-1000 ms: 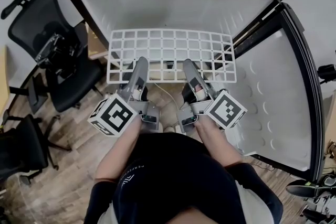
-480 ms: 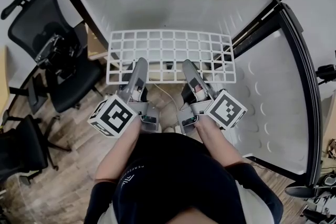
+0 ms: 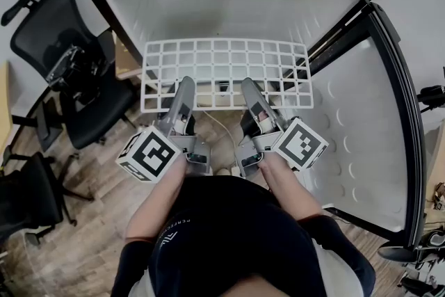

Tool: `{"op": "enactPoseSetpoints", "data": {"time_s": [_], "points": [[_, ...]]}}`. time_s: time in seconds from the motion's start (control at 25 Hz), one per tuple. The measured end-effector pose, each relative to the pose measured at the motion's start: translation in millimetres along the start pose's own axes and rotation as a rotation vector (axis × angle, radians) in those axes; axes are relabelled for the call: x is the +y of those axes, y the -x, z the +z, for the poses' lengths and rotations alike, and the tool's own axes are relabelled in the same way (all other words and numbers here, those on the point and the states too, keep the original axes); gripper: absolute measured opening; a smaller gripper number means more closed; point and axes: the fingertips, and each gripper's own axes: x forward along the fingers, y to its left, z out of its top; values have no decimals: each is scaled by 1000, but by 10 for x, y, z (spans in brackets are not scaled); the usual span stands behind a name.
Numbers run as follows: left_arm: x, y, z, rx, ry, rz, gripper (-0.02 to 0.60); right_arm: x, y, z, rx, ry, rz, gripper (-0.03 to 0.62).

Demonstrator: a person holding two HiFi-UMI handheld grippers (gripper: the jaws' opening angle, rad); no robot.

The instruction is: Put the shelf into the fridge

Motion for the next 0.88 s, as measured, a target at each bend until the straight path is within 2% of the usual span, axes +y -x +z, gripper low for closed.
{"op": "enactPoseSetpoints", "data": {"time_s": [0.32, 0.88], "points": [[12, -36, 13, 4, 6, 3, 119, -4, -46, 30, 5, -18, 15, 81], [19, -185, 91, 15, -15, -8, 124, -41, -166, 128, -20, 15, -10, 89]]}}
